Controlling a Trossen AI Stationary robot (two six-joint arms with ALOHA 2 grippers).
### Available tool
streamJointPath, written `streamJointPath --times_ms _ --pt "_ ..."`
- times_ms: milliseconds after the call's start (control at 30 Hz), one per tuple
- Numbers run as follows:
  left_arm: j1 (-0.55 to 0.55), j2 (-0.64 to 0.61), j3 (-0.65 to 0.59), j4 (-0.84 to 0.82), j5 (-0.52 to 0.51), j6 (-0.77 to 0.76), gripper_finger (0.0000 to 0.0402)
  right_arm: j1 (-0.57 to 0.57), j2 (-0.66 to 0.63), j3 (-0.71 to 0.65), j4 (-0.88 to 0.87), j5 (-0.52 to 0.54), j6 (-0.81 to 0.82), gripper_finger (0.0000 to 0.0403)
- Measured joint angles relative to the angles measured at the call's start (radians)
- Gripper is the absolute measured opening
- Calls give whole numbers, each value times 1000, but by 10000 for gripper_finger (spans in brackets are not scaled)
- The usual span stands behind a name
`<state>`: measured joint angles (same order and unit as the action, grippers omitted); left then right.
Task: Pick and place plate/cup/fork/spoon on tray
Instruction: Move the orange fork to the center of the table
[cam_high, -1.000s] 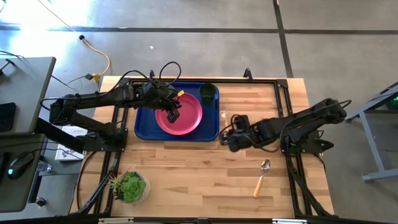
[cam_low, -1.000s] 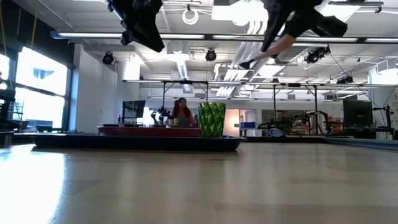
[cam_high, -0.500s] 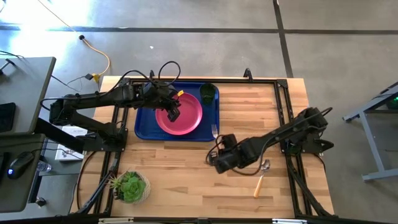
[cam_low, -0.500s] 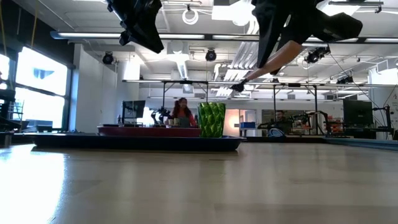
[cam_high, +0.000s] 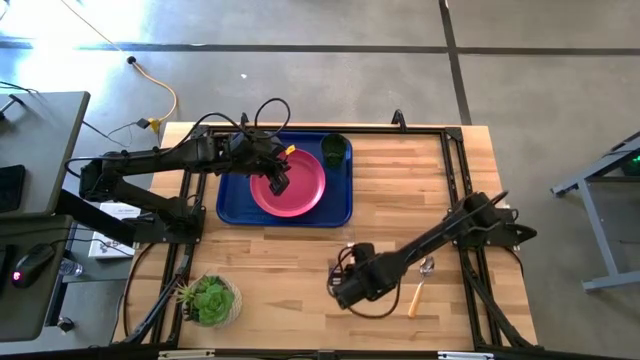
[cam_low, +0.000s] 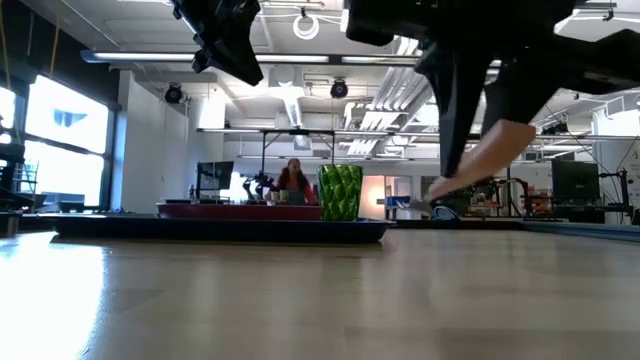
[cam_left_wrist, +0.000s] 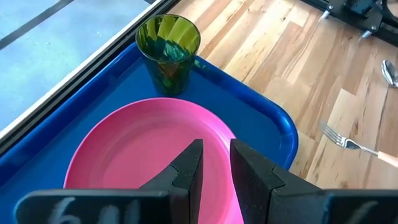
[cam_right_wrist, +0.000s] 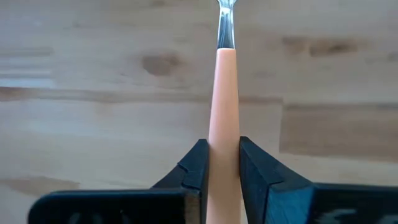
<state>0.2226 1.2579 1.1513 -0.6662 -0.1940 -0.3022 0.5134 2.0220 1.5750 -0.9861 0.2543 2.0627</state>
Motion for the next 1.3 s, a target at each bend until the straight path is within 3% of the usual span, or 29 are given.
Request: streamJointPath --times_ms 267,900,1300 --pt "0 0 0 1 0 9 69 26 58 1 -13 -52 92 42" --pt "0 0 0 0 0 44 69 26 143 5 -19 -123 76 41" --pt "0 0 0 0 0 45 69 22 146 2 -9 -147 42 111"
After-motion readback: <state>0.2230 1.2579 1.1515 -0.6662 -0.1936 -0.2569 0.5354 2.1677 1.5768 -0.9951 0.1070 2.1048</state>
